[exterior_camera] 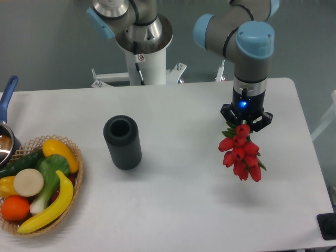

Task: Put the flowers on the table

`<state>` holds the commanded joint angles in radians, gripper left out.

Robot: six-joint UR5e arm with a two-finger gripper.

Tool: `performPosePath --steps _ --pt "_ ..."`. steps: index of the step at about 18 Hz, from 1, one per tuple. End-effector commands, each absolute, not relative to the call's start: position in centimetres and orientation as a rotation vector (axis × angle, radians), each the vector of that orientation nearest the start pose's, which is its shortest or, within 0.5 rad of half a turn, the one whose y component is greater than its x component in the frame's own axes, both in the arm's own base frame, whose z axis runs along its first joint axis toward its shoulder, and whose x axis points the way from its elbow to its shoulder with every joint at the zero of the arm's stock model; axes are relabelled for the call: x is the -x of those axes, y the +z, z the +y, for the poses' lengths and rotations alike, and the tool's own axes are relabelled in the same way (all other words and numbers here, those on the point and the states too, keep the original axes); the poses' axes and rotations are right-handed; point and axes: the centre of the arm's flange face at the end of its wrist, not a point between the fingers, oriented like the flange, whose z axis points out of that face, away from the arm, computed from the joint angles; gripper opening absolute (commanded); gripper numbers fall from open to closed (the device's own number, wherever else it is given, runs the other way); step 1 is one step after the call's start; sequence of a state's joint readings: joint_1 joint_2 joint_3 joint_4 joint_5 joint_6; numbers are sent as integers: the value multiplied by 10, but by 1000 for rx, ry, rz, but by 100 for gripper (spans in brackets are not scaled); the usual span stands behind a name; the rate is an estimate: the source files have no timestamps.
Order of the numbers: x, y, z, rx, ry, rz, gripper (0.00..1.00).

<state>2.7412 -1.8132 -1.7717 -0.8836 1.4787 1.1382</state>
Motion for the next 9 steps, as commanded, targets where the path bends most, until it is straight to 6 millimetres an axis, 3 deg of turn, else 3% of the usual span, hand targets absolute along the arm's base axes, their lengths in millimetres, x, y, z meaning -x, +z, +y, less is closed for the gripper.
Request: performPosePath --steps 5,9 --pt "473 328 356 2955 253 -30 7" --pt "462 304 350 2997 209 -34 7"
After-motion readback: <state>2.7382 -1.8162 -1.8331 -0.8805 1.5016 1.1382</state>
